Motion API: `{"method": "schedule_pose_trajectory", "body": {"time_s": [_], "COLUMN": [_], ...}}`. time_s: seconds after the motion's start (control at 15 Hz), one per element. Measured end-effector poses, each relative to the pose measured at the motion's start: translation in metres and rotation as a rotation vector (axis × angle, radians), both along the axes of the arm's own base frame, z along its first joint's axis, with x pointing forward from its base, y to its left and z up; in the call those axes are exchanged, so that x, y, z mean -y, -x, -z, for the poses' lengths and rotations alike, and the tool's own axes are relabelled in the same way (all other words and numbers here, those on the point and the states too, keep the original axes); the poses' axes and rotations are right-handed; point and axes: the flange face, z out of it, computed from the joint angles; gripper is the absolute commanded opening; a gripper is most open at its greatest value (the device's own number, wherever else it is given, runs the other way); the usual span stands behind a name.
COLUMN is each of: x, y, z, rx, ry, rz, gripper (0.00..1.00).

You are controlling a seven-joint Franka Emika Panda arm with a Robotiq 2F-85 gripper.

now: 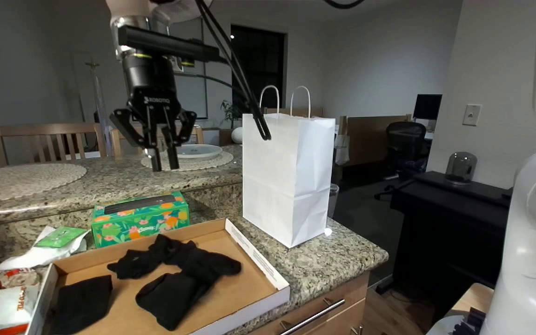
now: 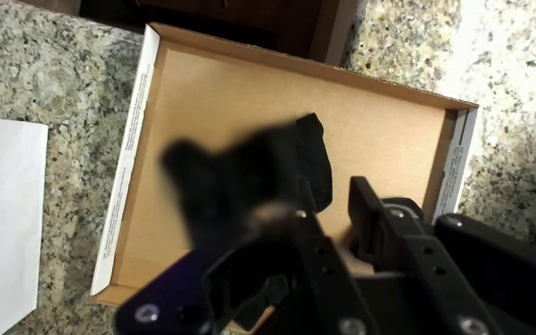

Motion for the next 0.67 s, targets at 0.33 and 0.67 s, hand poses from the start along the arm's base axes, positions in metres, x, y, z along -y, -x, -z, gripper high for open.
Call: {"method": "schedule_pose_trajectory", "body": {"time_s": [0.33,0.67], "x": [0.012,0.018], "y": [0.015,0.036], "z": [0.100,0.177], "rx": [0.062,0.158], "ry": [0.004,-0.039], "rz": [0.026,0.096], "gripper": [0.91,1.00]}}
